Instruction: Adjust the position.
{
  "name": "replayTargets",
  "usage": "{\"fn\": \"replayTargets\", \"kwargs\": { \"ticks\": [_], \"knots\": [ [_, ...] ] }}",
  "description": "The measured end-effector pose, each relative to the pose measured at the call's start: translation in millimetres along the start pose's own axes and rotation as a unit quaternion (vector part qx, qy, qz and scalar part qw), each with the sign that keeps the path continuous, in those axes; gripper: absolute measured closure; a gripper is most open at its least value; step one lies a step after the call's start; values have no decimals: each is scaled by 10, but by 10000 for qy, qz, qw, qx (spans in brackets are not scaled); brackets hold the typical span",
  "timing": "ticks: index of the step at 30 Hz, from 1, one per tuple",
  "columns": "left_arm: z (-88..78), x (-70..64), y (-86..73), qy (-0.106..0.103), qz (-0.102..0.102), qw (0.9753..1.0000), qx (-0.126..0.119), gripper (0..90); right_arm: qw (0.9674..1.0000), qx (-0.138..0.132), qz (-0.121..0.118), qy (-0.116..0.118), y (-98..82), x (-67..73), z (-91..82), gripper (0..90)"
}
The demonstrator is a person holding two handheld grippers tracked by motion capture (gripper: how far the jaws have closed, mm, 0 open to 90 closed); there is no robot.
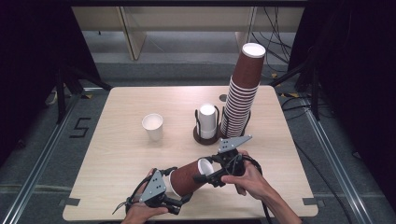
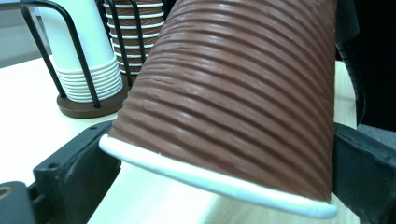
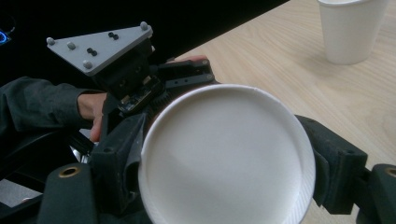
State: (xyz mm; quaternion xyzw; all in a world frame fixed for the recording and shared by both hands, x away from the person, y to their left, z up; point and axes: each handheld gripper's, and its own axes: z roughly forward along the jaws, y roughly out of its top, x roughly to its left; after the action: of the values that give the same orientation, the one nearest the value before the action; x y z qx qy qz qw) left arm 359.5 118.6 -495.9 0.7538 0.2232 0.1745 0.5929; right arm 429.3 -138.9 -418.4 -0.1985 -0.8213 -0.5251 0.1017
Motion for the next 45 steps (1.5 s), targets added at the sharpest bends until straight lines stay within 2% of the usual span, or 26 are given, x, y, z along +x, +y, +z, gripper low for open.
{"fn": "replayTargets", "kwargs": {
  "ticks": [2, 4, 5, 7, 10, 16, 19, 22, 24, 26, 28, 29, 31, 32, 33, 34, 35, 37, 38, 39, 41, 42, 43, 44, 45],
  "knots": [
    [-19, 8, 6, 23, 80, 9999, 82, 40, 10000, 21, -27, 3, -8, -18, 2, 244],
    [-22, 11, 9, 16, 99, 9999, 100, 49, 10000, 19, 51, 36, -13, -19, 6, 243],
    [-32, 15, 16, 21, 192, 9997, 138, 54, 10000, 43, 40, 57, -16, -29, 7, 242],
    [-38, 17, 19, 19, 237, 9996, 167, 58, 10000, 48, -4, 48, -19, -32, 10, 242],
    [-32, 20, 20, -11, 232, 9997, 122, 69, 9999, 63, 91, 66, -24, -19, 10, 240],
    [-53, 17, 34, -6, 305, 9993, 217, 82, 10000, 68, -13, 46, -18, -15, 12, 234],
    [-61, 27, 45, -43, 401, 9990, 194, 87, 9998, 147, -111, -12, -3, 1, 13, 225],
    [-89, 17, 71, -56, 557, 9978, 366, 89, 9992, 303, -243, -108, 12, 30, 11, 165],
    [-89, 13, 73, -57, 564, 9976, 392, 90, 9988, 377, -271, -153, 30, 48, 0, 157],
    [-87, 5, 81, -96, 651, 9962, 564, 91, 9974, 449, -472, -318, 51, 71, -15, 156],
    [-77, -5, 86, -146, 729, 9947, 704, 91, 9964, 580, -531, -323, 67, 109, -20, 156],
    [-71, -10, 89, -159, 768, 9940, 763, 91, 9950, 618, -675, -389, 77, 120, -15, 156],
    [-69, -18, 97, -170, 859, 9918, 929, 92, 9904, 804, -970, -572, 104, 154, -18, 156],
    [-65, -31, 99, -170, 906, 9907, 999, 92, 9902, 856, -971, -530, 108, 171, -14, 156],
    [-62, -36, 104, -202, 946, 9894, 1080, 91, 9876, 958, -1134, -511, 119, 192, -9, 157],
    [-62, -36, 104, -202, 946, 9894, 1080, 92, 9845, 1072, -1266, -572, 126, 214, 2, 157],
    [-57, -54, 114, -249, 1028, 9862, 1274, 91, 9810, 1206, -1379, -645, 133, 242, 16, 157],
    [-39, -75, 109, -307, 1107, 9837, 1383, 91, 9734, 1468, -1606, -713, 137, 291, 54, 160],
    [-40, -87, 112, -267, 1176, 9819, 1464, 91, 9692, 1610, -1715, -736, 139, 311, 71, 164],
    [-32, -96, 113, -285, 1177, 9816, 1474, 91, 9651, 1747, -1786, -780, 138, 330, 93, 161],
    [-25, -106, 115, -312, 1251, 9792, 1568, 91, 9577, 1971, -1928, -825, 133, 367, 132, 162],
    [-25, -106, 115, -312, 1251, 9792, 1568, 91, 9577, 1971, -1928, -825, 133, 367, 132, 162],
    [-25, -112, 119, -315, 1282, 9777, 1632, 91, 9521, 2124, -2045, -815, 120, 397, 168, 165],
    [-20, -118, 119, -295, 1273, 9780, 1625, 91, 9493, 2201, -2082, -834, 112, 408, 181, 168],
    [-21, -121, 121, -274, 1303, 9774, 1643, 92, 9437, 2337, -2168, -886, 102, 416, 202, 169]
  ]
}}
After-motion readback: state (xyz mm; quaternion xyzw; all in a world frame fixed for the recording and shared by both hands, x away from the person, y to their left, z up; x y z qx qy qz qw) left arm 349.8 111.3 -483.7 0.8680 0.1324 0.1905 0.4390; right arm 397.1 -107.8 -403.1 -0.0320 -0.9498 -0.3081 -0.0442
